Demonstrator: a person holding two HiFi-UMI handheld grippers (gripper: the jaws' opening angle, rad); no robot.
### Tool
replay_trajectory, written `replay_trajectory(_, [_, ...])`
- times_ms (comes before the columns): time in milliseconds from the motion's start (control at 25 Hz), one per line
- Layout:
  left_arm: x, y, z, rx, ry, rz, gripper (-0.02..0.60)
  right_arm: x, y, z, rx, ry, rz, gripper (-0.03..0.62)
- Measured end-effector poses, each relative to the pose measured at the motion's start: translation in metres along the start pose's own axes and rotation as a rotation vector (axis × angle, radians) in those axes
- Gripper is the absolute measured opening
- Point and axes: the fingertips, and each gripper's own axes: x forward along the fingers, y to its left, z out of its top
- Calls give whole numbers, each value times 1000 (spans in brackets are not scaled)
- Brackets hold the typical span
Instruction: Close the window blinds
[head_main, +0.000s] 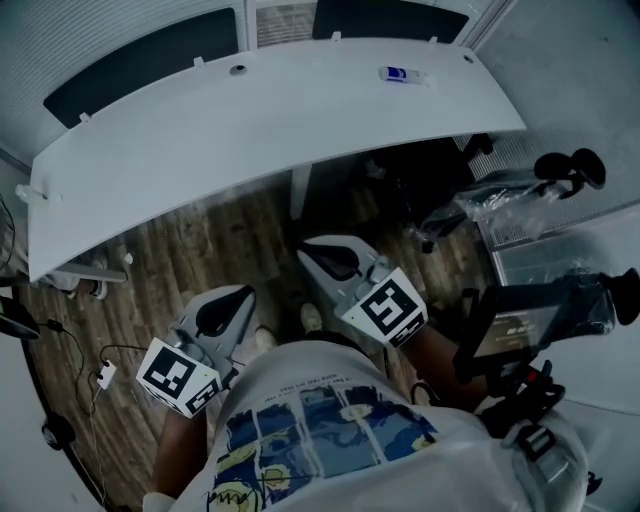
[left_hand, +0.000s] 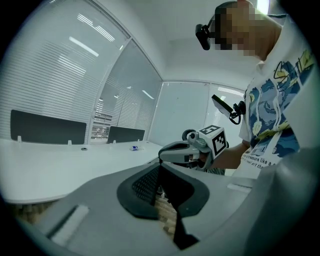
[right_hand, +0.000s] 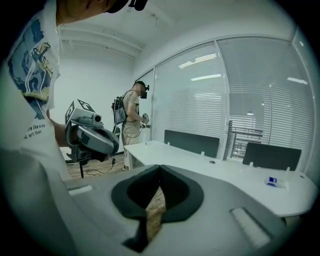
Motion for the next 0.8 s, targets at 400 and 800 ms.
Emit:
replay_trajectory(400, [-11,8,-4,-6,6,-6,2,8,7,1,-13,16,-8,3])
replay_trajectory(800, [-3,13,-5,-12,14,-16,2,11,2,0,-17,27,-8,3])
